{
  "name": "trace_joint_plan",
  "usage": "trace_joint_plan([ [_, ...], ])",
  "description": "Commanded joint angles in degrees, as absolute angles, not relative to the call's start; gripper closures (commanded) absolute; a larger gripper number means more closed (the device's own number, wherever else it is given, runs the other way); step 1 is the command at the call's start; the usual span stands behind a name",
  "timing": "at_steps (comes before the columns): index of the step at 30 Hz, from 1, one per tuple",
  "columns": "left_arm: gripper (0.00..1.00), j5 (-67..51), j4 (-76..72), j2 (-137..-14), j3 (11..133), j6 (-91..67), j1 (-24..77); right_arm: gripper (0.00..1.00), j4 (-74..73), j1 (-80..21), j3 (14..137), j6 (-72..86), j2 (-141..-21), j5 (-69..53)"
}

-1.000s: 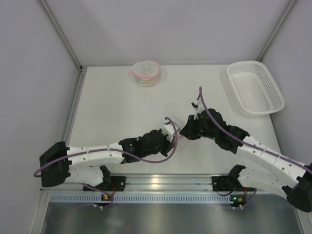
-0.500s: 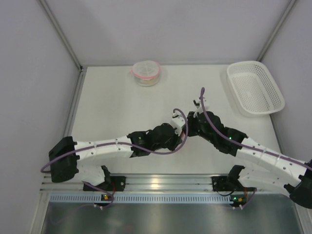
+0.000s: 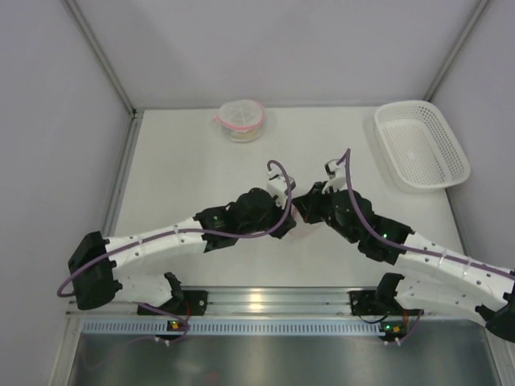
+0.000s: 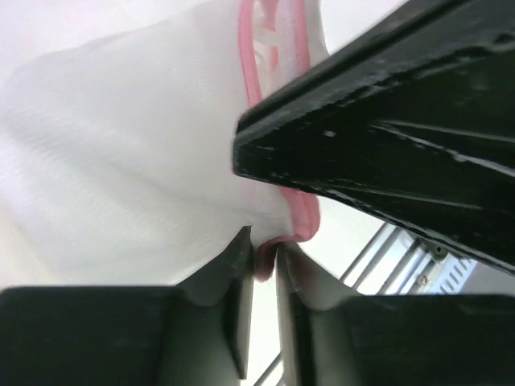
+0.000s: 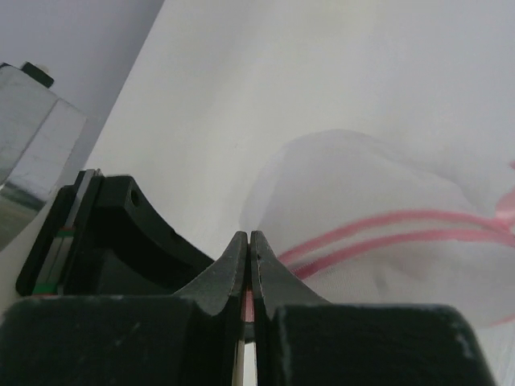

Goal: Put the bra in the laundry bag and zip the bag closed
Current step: Zip the zipper on the laundry bag.

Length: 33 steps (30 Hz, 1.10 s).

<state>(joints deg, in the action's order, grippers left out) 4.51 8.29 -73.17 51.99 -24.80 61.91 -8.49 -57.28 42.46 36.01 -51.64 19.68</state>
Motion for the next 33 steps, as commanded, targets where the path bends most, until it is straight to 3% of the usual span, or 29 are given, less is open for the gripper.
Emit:
trace_joint_plan([
  [1, 0.63, -1.7, 5.4, -70.7, 54.0, -23.7, 61.6, 1.00, -3.3, -58.4, 40.3, 33.2, -50.5, 19.2],
  [3, 0.42, -0.6, 6.9, -69.0, 53.6, -22.0, 61.6, 1.00, -4.0, -57.1, 40.5, 32.1, -50.4, 18.9],
  [10, 0.23, 10.4, 13.3, -60.3, 53.5, -18.5, 59.3, 1.00, -9.3, -50.3, 44.3, 31.4, -52.3, 13.2],
  [13, 0.23, 9.2, 13.9, -59.2, 53.8, -22.1, 54.2, 1.00, -9.0, -49.4, 44.5, 32.9, -52.9, 11.8],
  [16, 0.25, 0.5, 9.3, -60.0, 52.5, -22.9, 49.2, 1.00, -8.9, -49.0, 44.6, 34.7, -53.1, 11.1],
  [26, 0.31, -13.5, -3.0, -67.1, 51.2, -19.7, 49.0, 1.00, -10.3, -47.9, 46.1, 40.0, -53.4, 13.8],
  [33, 0.32, -4.4, -0.4, -66.6, 54.0, -28.8, 49.7, 1.00, -17.4, -47.4, 51.0, 47.4, -57.2, 26.3],
])
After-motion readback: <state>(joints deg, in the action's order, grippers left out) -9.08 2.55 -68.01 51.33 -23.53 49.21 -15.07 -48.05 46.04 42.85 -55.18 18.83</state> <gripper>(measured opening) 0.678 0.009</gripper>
